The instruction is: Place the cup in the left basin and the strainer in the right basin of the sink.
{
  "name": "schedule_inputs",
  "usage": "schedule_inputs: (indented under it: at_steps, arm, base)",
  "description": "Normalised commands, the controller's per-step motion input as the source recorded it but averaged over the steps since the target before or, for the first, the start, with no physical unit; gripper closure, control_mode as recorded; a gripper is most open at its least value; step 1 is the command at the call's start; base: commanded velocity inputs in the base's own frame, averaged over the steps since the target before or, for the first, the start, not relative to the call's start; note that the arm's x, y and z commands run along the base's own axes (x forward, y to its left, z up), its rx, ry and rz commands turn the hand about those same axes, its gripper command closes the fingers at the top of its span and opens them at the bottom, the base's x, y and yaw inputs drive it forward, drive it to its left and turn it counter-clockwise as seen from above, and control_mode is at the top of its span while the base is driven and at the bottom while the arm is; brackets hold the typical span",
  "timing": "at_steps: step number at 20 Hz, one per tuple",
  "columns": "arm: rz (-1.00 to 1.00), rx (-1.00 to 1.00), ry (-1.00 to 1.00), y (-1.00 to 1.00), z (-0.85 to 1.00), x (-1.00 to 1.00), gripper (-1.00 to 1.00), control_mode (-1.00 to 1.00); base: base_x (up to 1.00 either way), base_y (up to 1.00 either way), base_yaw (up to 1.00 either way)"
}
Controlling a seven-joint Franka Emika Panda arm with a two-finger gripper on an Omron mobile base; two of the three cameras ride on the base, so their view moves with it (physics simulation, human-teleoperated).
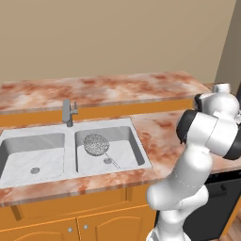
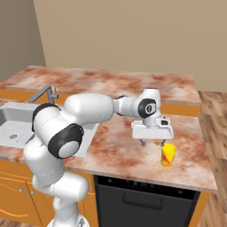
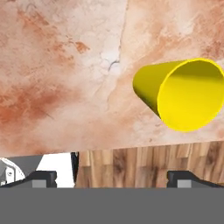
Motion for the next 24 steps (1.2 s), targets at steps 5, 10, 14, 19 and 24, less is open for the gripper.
schedule_inputs:
  at_steps: [5,10,14,19,24]
  arm:
    - [0.18,0.05,0.0,-0.37,0.0,0.26,-1.0,-1.0]
    - [0.24,0.11,-0.01,-0.29,0.0,0.29,-1.0,-1.0]
    - [0.15,0.12,-0.05,-0.04,-0.02,0.14,-1.0,-1.0]
    - [0.0,0.18,-0.02,0.0,-0.13,0.18,-1.0,-1.0]
    - [-0.03,0.06,0.0,0.0,-0.22,0.09,-1.0,-1.0]
  base:
    - [0.0,0.0,0.0]
    - [0.0,0.0,0.0]
    - [0.0,0.0,0.0]
    - [0.0,0.0,0.0]
    - [0.0,0.0,0.0]
